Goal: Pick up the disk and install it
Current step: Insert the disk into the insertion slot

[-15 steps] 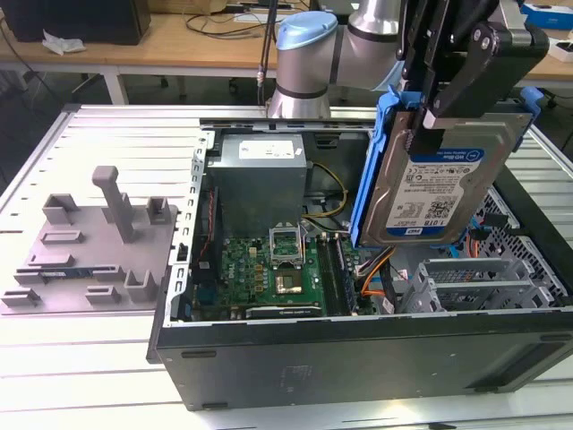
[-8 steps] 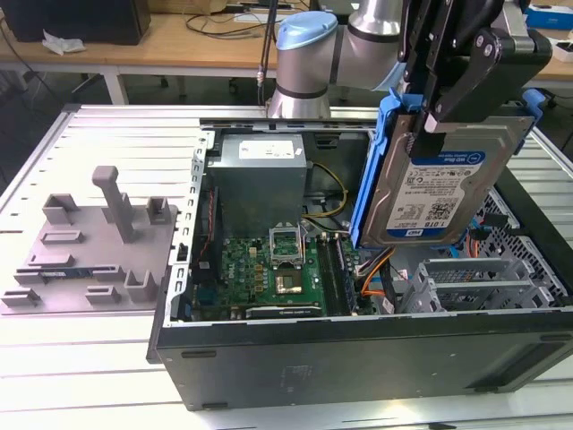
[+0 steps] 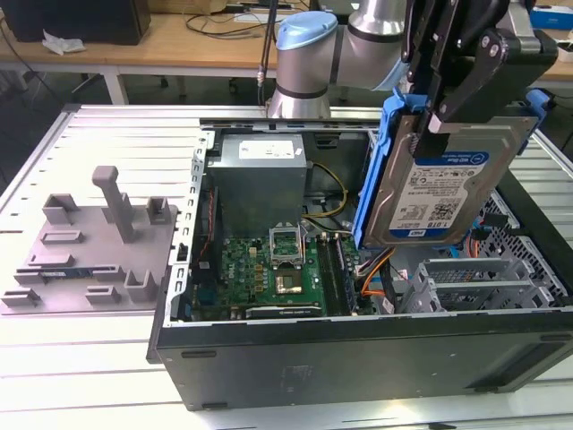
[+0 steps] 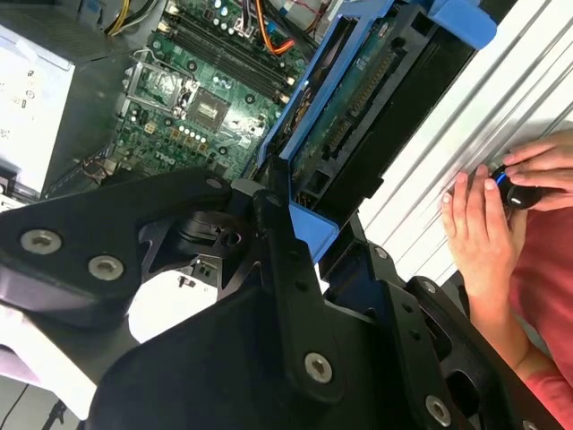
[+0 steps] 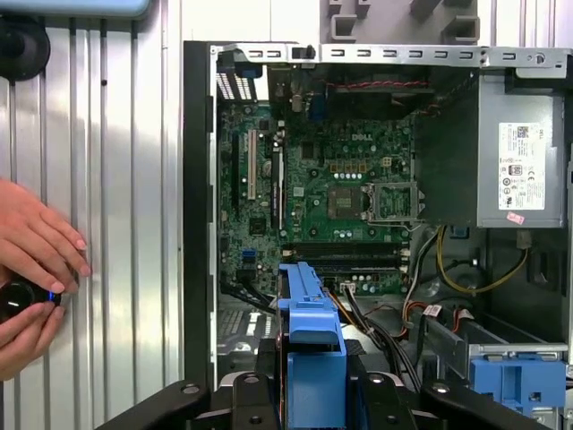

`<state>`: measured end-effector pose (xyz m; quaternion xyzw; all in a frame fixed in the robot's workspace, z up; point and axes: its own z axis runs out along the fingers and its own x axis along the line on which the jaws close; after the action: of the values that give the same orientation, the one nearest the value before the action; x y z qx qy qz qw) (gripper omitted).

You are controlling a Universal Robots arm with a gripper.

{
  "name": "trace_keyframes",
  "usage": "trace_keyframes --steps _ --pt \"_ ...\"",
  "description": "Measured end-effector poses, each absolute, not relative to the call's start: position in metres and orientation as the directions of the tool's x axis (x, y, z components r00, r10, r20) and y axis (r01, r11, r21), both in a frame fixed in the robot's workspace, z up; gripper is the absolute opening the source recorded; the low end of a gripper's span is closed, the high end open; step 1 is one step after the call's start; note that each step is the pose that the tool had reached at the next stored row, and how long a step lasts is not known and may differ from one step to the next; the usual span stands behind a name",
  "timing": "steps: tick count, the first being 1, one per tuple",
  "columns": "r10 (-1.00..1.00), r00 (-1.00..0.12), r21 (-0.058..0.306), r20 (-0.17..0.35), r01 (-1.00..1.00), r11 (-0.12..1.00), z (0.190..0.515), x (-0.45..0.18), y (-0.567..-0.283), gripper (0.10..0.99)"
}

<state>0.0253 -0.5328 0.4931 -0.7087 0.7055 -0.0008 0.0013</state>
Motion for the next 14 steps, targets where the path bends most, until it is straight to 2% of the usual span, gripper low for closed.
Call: trace_keyframes --steps 14 --pt "-1.0 0.004 -0.003 -0.001 -1.0 -0.004 0.493 0.064 -0.537 0.365"
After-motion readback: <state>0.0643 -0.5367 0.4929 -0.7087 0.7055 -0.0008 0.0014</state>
